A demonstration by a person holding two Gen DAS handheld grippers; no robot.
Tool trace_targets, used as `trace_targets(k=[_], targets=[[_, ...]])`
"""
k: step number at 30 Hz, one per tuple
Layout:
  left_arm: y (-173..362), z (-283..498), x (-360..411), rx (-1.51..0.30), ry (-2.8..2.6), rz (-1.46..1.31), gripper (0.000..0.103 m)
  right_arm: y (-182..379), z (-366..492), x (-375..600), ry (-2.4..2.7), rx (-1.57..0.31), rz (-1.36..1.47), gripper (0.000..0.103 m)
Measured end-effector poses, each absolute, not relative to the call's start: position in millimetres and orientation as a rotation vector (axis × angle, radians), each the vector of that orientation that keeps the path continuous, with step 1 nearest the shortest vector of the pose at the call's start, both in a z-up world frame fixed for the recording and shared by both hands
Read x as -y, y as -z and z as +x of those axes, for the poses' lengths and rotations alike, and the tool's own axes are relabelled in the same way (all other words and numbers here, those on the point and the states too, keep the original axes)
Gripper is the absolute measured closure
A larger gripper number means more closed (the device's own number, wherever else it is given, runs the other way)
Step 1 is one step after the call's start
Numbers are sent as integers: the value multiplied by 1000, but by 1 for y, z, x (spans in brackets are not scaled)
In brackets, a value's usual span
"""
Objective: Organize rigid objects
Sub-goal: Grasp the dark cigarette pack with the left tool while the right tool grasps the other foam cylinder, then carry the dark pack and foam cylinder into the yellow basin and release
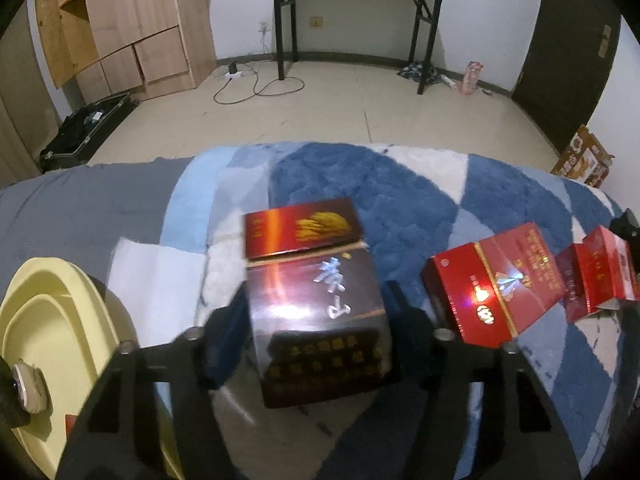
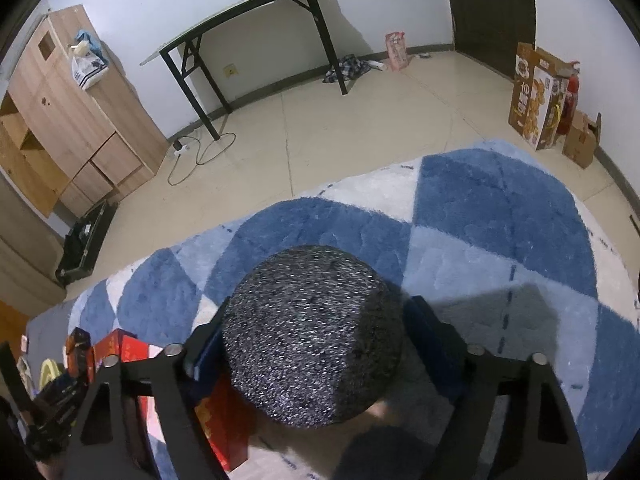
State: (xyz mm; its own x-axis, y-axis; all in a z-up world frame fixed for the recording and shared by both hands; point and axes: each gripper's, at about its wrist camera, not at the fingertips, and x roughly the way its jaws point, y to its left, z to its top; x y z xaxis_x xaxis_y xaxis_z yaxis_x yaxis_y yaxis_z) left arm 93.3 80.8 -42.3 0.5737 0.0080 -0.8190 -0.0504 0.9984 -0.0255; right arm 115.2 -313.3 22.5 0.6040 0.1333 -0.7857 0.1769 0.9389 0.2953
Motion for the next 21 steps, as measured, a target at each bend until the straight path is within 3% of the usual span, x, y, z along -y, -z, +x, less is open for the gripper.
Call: trace_targets(k=[13,21], targets=[[11,72,-99,-862,0,-117,45,-28,103,332,30,-836,429,29],[-47,11,-182,-693,-230,-167,45,-85,64,330,-81,-657,405,29]])
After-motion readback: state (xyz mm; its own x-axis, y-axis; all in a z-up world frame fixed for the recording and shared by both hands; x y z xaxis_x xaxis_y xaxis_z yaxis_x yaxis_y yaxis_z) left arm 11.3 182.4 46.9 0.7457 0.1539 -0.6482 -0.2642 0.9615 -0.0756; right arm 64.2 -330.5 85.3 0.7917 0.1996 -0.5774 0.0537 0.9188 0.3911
